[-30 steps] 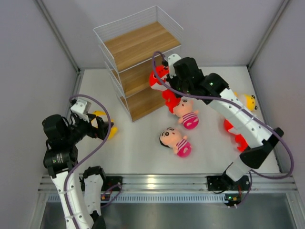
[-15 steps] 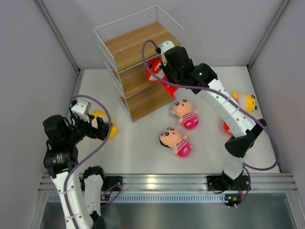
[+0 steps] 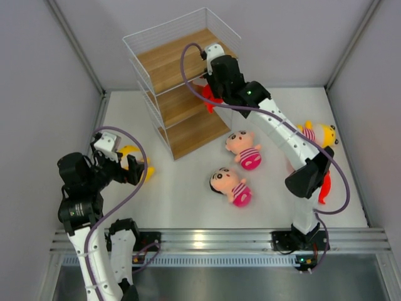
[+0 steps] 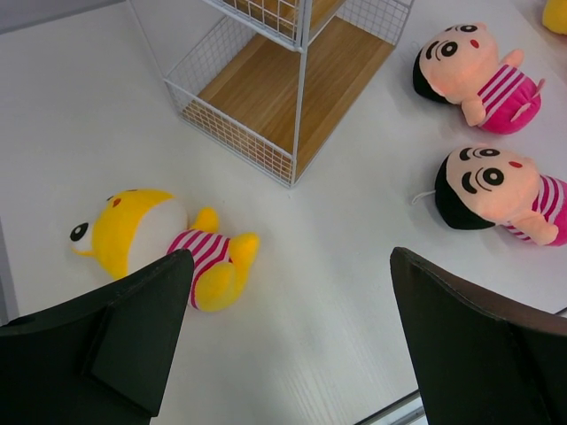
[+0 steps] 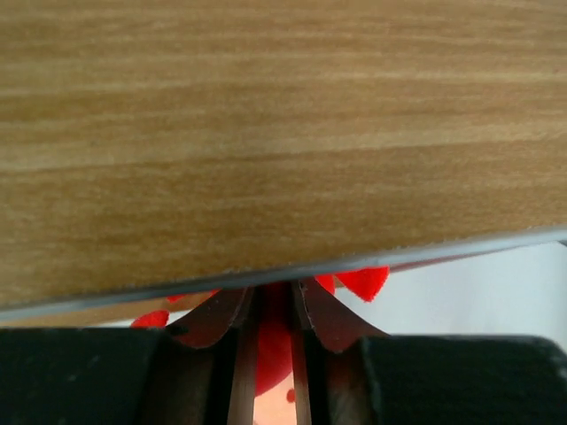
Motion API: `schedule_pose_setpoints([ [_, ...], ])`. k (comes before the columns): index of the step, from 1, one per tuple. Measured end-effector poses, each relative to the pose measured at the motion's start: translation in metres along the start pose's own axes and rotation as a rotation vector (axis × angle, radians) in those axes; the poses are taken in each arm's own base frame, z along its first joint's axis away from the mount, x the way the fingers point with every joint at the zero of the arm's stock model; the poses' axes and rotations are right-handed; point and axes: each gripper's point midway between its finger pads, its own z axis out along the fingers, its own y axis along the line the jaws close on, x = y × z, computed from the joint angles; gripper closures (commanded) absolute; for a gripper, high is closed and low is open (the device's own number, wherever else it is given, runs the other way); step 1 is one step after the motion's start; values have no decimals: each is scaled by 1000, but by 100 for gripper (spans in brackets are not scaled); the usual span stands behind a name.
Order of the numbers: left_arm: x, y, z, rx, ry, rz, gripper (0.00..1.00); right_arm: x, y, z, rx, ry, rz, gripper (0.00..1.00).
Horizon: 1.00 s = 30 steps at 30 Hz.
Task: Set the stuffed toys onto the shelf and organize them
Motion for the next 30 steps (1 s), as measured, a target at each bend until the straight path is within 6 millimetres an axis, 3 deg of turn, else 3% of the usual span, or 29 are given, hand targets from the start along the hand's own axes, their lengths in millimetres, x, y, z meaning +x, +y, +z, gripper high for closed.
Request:
schedule_pose_setpoints([
  [2,1,1,0,-3,2,1,1,-4,0,4,8,-23,8,70],
  [6,4,2,1,-7,9,-1,1,-19,0,6,12,-83,35,26],
  [9,7,2,2,-9,13,-4,1,-22,1,6,2,-95,48,20],
  [13,8,2,1,-12,13,-2,1,-4,0,-4,7,-69,102,20],
  [21,10,2,1,-10,19,-6,1,47,-7,-49,-1,-67,340,23],
  [28,10,1,0,-15,16,-2,1,64,30,-31,-125,-42,485,32],
  [30,10,1,-1,-16,15,-2,1,71,40,-22,-151,-31,525,46],
])
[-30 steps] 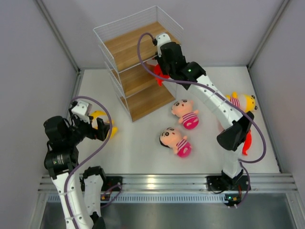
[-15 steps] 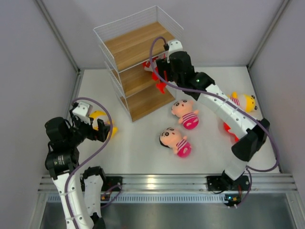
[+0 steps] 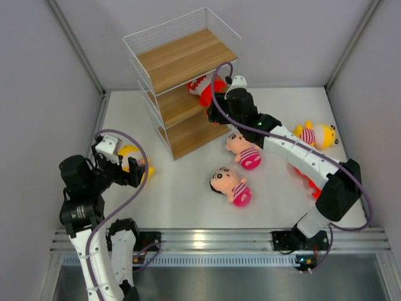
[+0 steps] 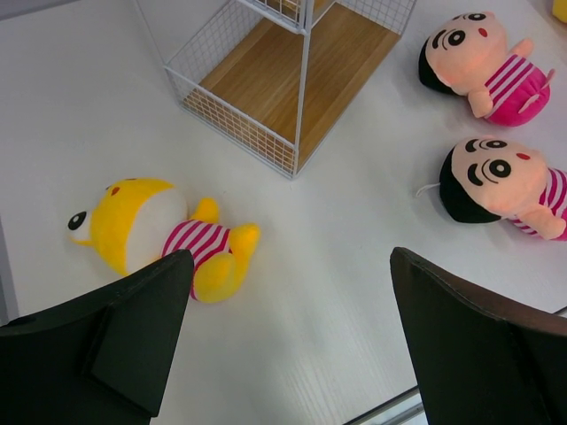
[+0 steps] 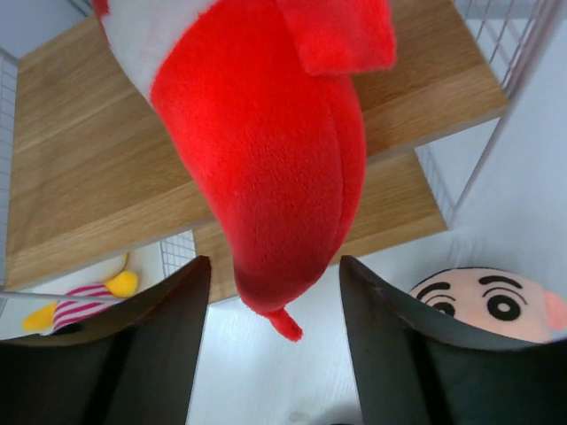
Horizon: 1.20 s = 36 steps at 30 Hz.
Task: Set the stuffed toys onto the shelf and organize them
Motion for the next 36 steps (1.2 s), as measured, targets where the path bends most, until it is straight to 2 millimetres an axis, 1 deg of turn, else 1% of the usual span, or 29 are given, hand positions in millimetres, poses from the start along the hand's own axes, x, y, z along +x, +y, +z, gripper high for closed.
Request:
schedule_pose_setpoints([
  [1,0,0,0,0,-1,1,1,3,1,3,-5,4,21,52],
  [2,0,-1,-1,-1,-2,2,1,9,2,7,-12,11,43,65],
  [4,0,-1,-1,-3,-3,4,1,18,2,12,-26,28,86,76],
  [5,0,-1,-2,-3,-3,4,1,21,1,13,-30,35,108,85],
  [6,0,-1,-2,-4,-3,4,1,21,1,14,-35,36,123,90],
  [7,1,0,-2,-6,-1,3,1,20,2,14,-42,35,140,97],
  [8,1,0,-2,-7,2,2,1,17,3,14,-47,28,153,99],
  [13,2,2,-2,-16,6,9,1,9,10,10,-78,18,209,100],
  [15,2,2,-2,-17,6,12,1,1,14,8,-105,16,235,100],
  [17,2,2,-2,-17,6,17,1,-12,16,5,-126,6,260,100],
  [21,2,3,-2,-22,7,22,1,-50,21,7,-170,-43,299,100],
  [25,3,2,-4,-25,4,26,1,-69,21,20,-201,-45,324,100],
  [27,3,2,-4,-24,6,26,1,-70,20,30,-208,-26,329,100],
  [29,3,2,-4,-24,7,26,1,-66,21,39,-220,0,331,100],
  [32,3,2,-4,-24,6,28,1,-56,23,47,-237,47,333,100],
  [36,3,2,-4,-26,7,28,1,-52,24,50,-241,62,329,100],
])
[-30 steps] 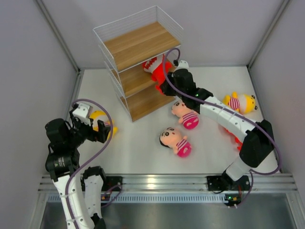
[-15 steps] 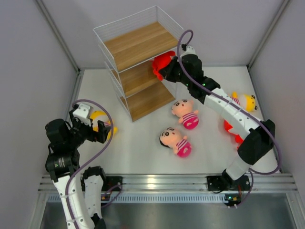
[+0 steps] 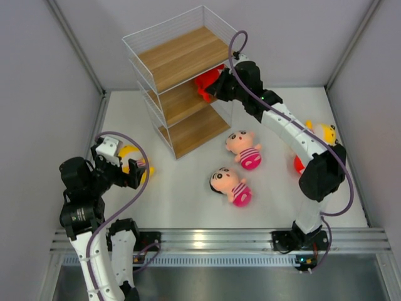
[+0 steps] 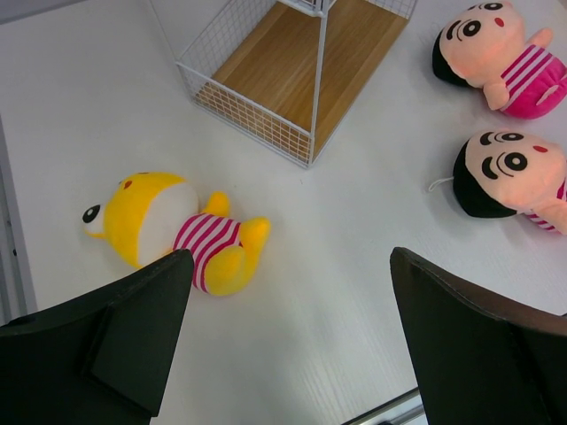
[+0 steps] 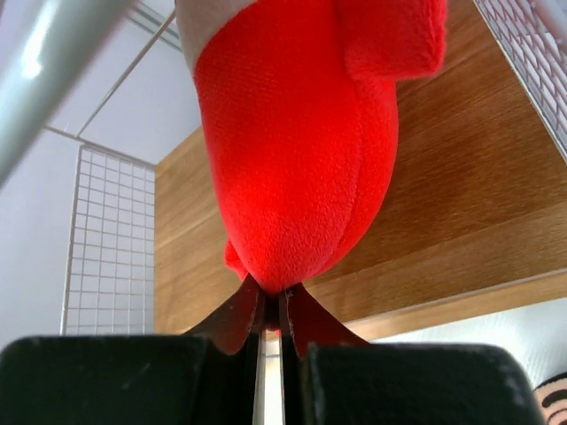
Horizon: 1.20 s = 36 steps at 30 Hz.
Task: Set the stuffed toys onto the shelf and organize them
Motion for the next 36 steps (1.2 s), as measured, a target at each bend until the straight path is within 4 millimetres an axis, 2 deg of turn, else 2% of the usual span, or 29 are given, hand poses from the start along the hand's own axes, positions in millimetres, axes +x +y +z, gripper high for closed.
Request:
schedule_pose_setpoints([
  [2,0,0,0,0,0,0,1,0,-2,0,6,2,-7,98],
  [3,0,0,0,0,0,0,1,1,-3,0,10,2,-10,92],
  [4,0,0,0,0,0,1,1,1,-4,0,17,3,-13,71],
  [5,0,0,0,0,0,1,1,1,-5,0,23,1,-14,59],
  [7,0,0,0,0,0,2,1,1,-9,-1,40,-1,-23,43],
  [12,0,0,0,-1,0,4,1,5,-21,-6,94,1,-38,35],
  [15,0,0,0,-1,1,4,1,4,-28,-15,136,-8,-57,27],
  [16,0,0,0,-1,1,4,1,2,-30,-20,150,-11,-68,20],
  [19,0,1,0,-3,1,5,1,-8,-30,-42,187,-35,-111,7],
  [21,0,1,0,-6,2,7,1,-19,-28,-67,210,-66,-147,3],
  [24,0,1,-1,-7,0,10,1,-35,-29,-117,234,-119,-188,1],
  [26,1,1,-1,-7,-1,11,1,-46,-44,-153,273,-157,-191,0],
  [28,0,0,-2,-6,-3,17,1,-57,-83,-192,370,-209,-164,0],
  [30,0,-1,-2,-7,-6,23,1,-52,-147,-233,551,-239,-97,1],
  [32,0,-1,-3,-6,-9,27,1,-28,-222,-275,771,-227,14,1],
  [34,0,-2,-3,-2,-10,31,1,9,-292,-315,987,-195,160,1],
  [35,0,-3,-3,2,-9,32,1,38,-329,-341,1104,-170,275,1],
  [36,1,-4,-3,4,-8,33,1,62,-353,-364,1199,-163,378,1],
])
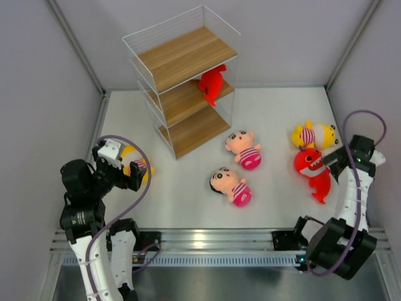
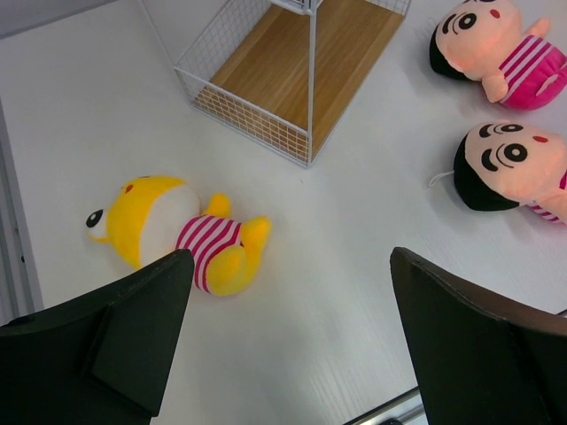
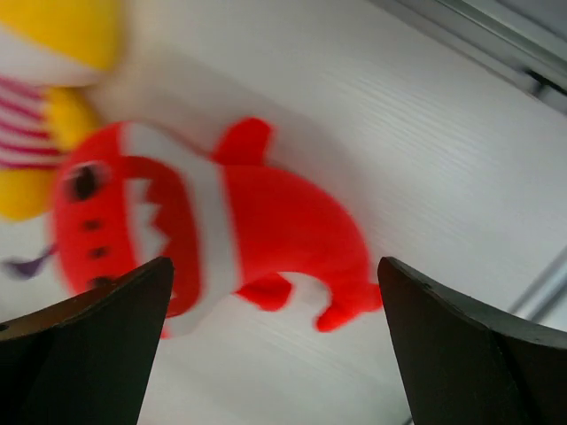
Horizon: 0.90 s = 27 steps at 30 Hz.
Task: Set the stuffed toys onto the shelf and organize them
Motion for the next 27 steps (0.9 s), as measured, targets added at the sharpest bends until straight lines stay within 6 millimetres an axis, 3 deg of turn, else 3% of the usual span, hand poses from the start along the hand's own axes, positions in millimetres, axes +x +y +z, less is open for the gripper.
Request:
schedule_pose_setpoints([
  [2,0,-2,0,6,0,5,1,24,-57,14,165,57,142,1],
  [3,0,-3,0,9,0,8,1,36,-76,14,220,73,201,0],
  [7,0,-5,-1,18,0,24,1,57,-98,16,267,76,343,0],
  [14,2,-7,0,29,3,37,1,95,-92,50,218,205,421,15],
  [20,2,-7,0,27,4,40,1,89,-66,67,62,212,416,29],
  [23,2,-7,0,27,4,40,1,85,-52,74,-9,216,388,44],
  [24,2,-7,0,27,5,40,1,85,-48,77,-27,220,373,56],
  [26,2,-7,0,27,5,40,1,86,-41,82,-63,235,356,70],
  [27,2,-7,0,27,5,40,1,88,-37,84,-80,245,350,86],
])
